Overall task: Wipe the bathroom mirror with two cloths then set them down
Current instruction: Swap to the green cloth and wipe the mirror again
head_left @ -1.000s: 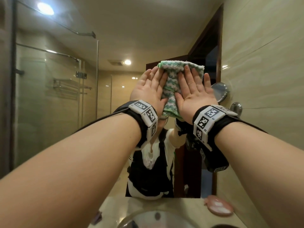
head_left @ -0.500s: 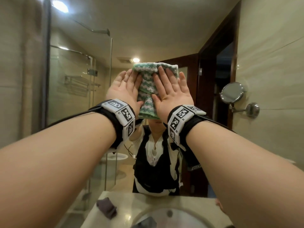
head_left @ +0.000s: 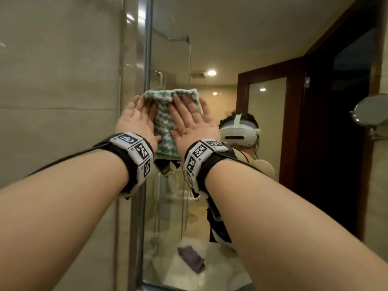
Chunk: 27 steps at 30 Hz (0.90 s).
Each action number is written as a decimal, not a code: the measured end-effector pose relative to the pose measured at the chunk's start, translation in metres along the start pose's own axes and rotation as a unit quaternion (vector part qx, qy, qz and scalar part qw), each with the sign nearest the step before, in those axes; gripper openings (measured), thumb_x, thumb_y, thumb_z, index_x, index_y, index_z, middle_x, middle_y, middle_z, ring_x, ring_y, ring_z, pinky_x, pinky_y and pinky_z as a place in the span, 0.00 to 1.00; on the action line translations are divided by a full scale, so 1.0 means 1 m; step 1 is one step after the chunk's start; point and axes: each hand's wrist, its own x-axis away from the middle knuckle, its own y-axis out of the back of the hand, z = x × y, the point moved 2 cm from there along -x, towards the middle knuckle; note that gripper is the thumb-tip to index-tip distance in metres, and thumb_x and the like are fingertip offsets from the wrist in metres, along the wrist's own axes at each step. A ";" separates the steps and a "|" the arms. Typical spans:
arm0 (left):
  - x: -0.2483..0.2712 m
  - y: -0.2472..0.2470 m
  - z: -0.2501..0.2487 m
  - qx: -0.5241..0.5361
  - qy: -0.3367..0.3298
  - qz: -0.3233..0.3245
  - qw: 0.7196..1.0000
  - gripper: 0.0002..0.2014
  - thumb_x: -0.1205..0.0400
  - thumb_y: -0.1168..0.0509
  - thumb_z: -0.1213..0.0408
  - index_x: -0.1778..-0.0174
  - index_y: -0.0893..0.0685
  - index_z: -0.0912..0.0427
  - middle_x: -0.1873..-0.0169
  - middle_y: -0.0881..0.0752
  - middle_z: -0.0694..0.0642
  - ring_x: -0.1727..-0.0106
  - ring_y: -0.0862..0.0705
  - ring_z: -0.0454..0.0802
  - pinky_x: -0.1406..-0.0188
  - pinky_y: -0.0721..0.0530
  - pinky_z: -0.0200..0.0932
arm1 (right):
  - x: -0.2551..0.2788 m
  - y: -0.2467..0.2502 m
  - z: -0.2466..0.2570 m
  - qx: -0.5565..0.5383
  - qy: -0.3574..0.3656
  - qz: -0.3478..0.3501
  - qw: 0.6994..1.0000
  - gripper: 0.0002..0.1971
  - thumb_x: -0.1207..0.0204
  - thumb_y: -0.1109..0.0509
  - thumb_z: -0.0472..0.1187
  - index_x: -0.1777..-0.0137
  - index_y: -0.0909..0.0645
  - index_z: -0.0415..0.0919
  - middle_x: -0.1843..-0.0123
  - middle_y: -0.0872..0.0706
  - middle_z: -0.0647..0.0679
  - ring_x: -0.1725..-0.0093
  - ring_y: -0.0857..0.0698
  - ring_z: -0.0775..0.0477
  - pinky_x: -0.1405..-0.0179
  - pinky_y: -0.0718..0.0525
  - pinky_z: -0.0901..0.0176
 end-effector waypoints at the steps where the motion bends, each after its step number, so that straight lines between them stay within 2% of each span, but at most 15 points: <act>1: -0.001 -0.006 0.003 -0.006 -0.003 0.002 1.000 0.36 0.15 0.66 0.43 0.20 0.66 0.67 0.19 0.60 0.62 0.19 0.66 0.60 0.25 0.72 0.58 | -0.003 -0.001 0.007 0.001 -0.003 -0.001 1.000 0.29 0.15 0.62 0.52 0.18 0.68 0.46 0.18 0.71 0.48 0.19 0.70 0.45 0.31 0.79 0.44; 11: 0.003 -0.007 0.000 -0.016 -0.027 -0.009 0.999 0.33 0.14 0.64 0.46 0.19 0.59 0.65 0.19 0.59 0.64 0.20 0.66 0.62 0.25 0.71 0.59 | 0.001 0.000 0.008 0.021 0.000 -0.009 1.000 0.29 0.15 0.63 0.54 0.18 0.67 0.46 0.17 0.69 0.48 0.19 0.69 0.46 0.34 0.81 0.43; 16: 0.009 0.000 -0.012 0.015 -0.038 -0.010 0.999 0.35 0.14 0.63 0.46 0.20 0.65 0.67 0.19 0.61 0.64 0.19 0.66 0.62 0.25 0.71 0.58 | 0.013 -0.005 -0.006 0.013 -0.008 -0.015 1.000 0.29 0.15 0.63 0.54 0.18 0.67 0.47 0.17 0.69 0.49 0.19 0.69 0.47 0.35 0.82 0.42; 27: 0.025 0.070 -0.072 0.078 -0.094 -0.098 0.988 0.37 0.14 0.64 0.45 0.23 0.71 0.70 0.20 0.64 0.66 0.20 0.67 0.61 0.27 0.74 0.56 | 0.071 -0.008 -0.093 0.021 -0.081 0.002 0.996 0.29 0.16 0.64 0.56 0.19 0.68 0.49 0.17 0.70 0.51 0.19 0.70 0.49 0.27 0.77 0.41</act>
